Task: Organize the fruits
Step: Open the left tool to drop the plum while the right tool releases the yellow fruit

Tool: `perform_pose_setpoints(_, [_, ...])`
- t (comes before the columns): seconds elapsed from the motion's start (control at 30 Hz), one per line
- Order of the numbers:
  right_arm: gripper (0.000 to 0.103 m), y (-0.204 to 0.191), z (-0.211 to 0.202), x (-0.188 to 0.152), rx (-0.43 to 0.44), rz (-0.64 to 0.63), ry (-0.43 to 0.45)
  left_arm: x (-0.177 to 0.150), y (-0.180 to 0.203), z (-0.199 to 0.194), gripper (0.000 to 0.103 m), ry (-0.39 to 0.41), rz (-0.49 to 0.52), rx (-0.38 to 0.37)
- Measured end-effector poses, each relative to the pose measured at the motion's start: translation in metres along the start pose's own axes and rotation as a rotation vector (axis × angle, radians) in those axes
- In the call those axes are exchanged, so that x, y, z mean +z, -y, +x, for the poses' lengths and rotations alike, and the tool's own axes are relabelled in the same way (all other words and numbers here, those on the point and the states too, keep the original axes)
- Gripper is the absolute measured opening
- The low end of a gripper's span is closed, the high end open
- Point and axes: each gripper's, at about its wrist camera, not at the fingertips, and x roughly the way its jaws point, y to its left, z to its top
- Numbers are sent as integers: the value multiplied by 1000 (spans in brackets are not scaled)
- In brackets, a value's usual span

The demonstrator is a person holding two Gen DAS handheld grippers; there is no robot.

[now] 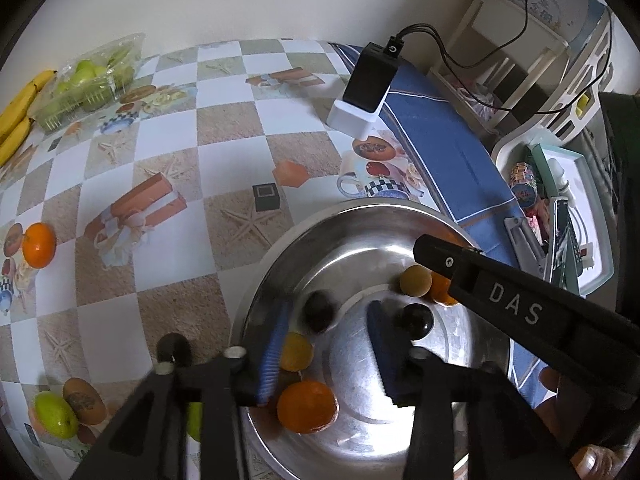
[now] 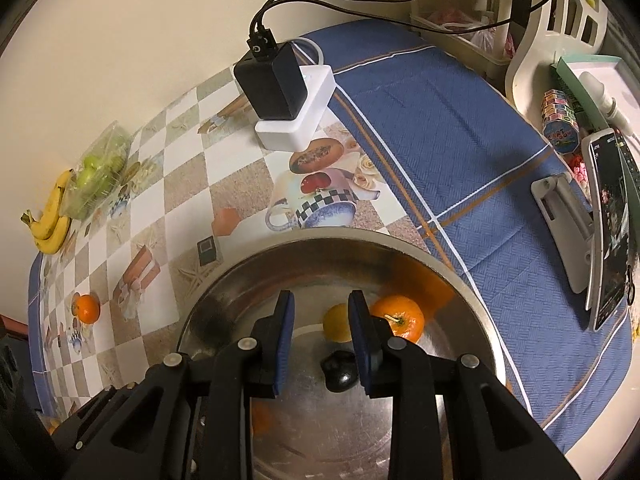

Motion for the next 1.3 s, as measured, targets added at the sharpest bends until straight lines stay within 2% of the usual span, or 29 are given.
perform_pose_setpoints(0.17, [29,1,2,0,-2,0,-8,1,2,-4,50,13,14,6])
perform_pose_setpoints(0.3, [29,1,3,0,-4,1,-10,1,0,-5,55,16,8,10])
perform_pose_setpoints(0.57, [29,0,4,-1,-5,0,-12,4,-11,-11,56,25,-29,36])
perform_pose_setpoints(0.83, [28,-2,6,-2,-8,-11,-21,8,-44,-20,56,46,-173,97])
perform_pose_setpoints(1.0, [28,-3,6,-2,-9,-22,-25,5,-70,-25,56,37,-277,179])
perform_pose_setpoints(1.17, [28,-6,5,-2,-10,-32,-23,1,-88,-27,58,31,-353,218])
perform_pose_setpoints(1.2, [30,-7,5,-2,-11,-34,-21,0,-89,-27,61,29,-360,222])
perform_pose_setpoints(1.23, [41,-8,4,-2,-13,-39,-19,0,-90,-28,67,26,-363,224])
perform_pose_setpoints(1.27, [57,-8,4,-2,-11,-41,-16,-1,-92,-28,71,25,-365,227])
perform_pose_setpoints(1.3, [65,-9,4,-2,-10,-44,-14,-1,-93,-29,72,28,-368,235])
